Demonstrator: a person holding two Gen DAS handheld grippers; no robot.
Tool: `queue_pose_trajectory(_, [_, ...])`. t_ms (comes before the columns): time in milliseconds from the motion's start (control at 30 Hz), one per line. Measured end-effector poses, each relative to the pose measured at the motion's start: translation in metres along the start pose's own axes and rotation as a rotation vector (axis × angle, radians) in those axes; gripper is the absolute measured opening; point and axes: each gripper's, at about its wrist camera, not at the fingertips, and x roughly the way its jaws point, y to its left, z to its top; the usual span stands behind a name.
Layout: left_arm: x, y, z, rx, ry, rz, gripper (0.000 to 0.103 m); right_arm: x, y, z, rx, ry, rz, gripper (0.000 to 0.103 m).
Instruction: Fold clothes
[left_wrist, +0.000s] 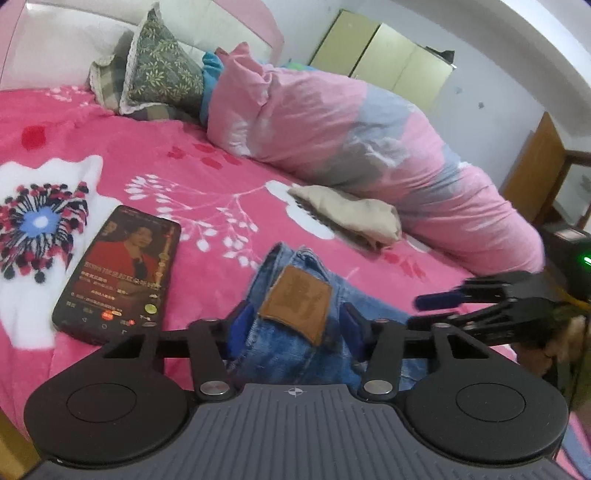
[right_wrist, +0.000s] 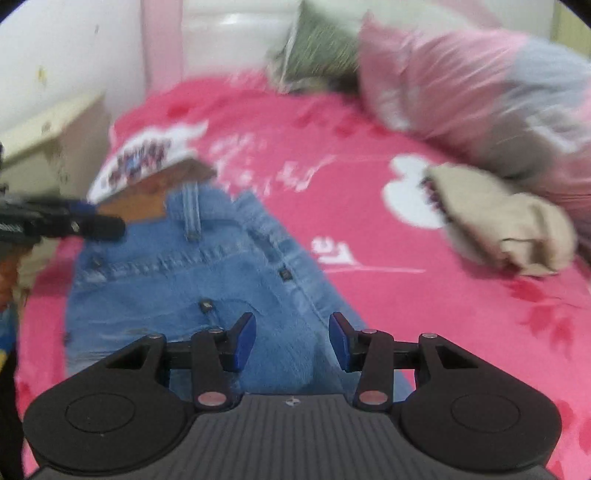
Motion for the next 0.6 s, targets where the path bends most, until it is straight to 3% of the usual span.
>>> queue_pose_trajectory(67, [0.000, 0.002, -0.003, -0.009, -0.009, -0.005, 0.044, 0.011, -0.003, -0.003, -0.001, 0.037, 0.028, 0.045])
queue_pose_trajectory(133, [-0.001, 0.000, -0.007, 0.009, -0.027, -0.008, 0.040, 0.010, -0.003, -0.004, 0.013, 0.037, 0.050, 0.034])
queue_pose_trajectory(167, [-0.002, -0.001, -0.008, 0.021, -0.041, -0.003, 0.039, 0.010, -0.001, -0.006, 0.016, 0.036, 0.053, 0.015])
queue_pose_trajectory(200, [-0.003, -0.003, -0.010, 0.031, -0.054, 0.003, 0.038, 0.010, 0.008, -0.009, 0.005, 0.026, 0.026, 0.005])
queue_pose_trajectory(400, [-0.007, -0.008, -0.009, 0.006, -0.094, 0.036, 0.034, -0.022, 0.044, -0.002, -0.076, -0.087, -0.201, 0.003])
queue_pose_trajectory(600, [0.005, -0.015, 0.002, 0.023, -0.085, 0.040, 0.030, -0.017, 0.035, 0.014, -0.098, -0.098, -0.273, 0.003])
